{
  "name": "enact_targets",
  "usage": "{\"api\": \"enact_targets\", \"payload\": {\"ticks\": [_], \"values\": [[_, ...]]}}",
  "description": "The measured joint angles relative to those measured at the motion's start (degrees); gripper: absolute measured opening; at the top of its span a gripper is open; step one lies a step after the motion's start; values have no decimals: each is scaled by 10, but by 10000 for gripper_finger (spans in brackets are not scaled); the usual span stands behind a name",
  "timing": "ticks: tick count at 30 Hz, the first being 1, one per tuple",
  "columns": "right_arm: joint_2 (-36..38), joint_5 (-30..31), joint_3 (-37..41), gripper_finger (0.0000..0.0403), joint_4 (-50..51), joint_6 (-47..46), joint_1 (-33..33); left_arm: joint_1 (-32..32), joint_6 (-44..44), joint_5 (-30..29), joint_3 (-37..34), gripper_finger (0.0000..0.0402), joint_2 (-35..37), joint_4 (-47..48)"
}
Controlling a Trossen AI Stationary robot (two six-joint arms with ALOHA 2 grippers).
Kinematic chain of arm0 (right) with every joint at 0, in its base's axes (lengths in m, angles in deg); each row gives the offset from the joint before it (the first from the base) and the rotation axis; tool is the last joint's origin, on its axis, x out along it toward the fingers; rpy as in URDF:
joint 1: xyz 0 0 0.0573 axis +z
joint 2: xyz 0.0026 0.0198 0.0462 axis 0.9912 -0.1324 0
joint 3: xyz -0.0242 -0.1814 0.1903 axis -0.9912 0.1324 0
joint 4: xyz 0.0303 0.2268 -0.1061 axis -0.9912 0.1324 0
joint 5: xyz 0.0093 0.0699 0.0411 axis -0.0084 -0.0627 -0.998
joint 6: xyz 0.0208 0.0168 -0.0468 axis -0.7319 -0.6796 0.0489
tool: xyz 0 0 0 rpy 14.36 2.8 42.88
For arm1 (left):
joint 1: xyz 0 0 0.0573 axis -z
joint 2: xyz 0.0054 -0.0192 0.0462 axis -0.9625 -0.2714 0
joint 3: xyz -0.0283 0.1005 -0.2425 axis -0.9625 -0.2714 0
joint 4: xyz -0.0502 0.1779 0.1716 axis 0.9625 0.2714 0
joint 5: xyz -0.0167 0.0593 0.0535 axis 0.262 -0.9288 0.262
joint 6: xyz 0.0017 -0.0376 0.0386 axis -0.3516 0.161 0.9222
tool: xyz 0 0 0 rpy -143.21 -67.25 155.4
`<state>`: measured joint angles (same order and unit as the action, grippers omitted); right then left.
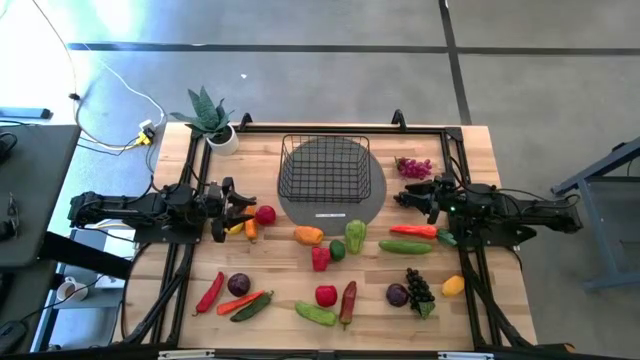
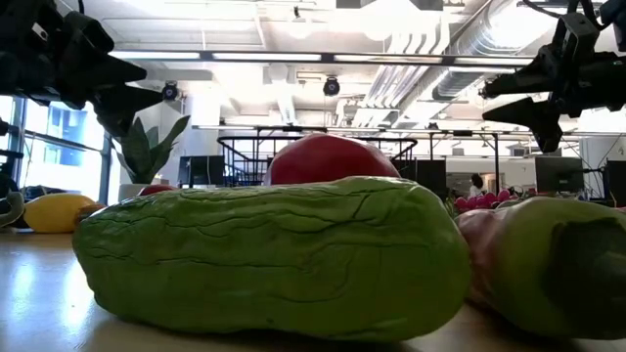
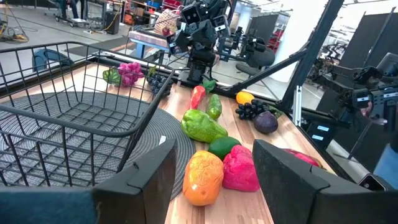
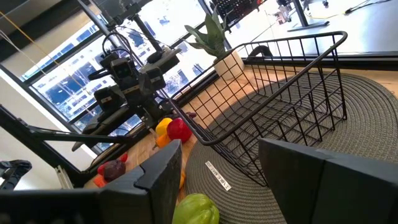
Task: Build produce basket
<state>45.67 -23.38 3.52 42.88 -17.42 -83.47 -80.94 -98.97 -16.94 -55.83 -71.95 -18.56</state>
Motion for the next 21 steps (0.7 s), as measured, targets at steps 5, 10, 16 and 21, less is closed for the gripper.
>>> {"api": "enact_targets", "payload": {"ticks": [5, 10, 16, 21], "values": [[0, 1, 0, 197, 0, 0, 0, 0, 0, 0, 0, 200, 0, 0], [0, 2, 0, 197, 0, 0, 0, 0, 0, 0, 0, 200, 0, 0], [0, 0, 0, 197, 0, 0, 0, 0, 0, 0, 0, 200, 0, 0], [0, -1, 0, 197, 0, -5, 0, 0, 0, 0, 0, 200, 0, 0]]}}
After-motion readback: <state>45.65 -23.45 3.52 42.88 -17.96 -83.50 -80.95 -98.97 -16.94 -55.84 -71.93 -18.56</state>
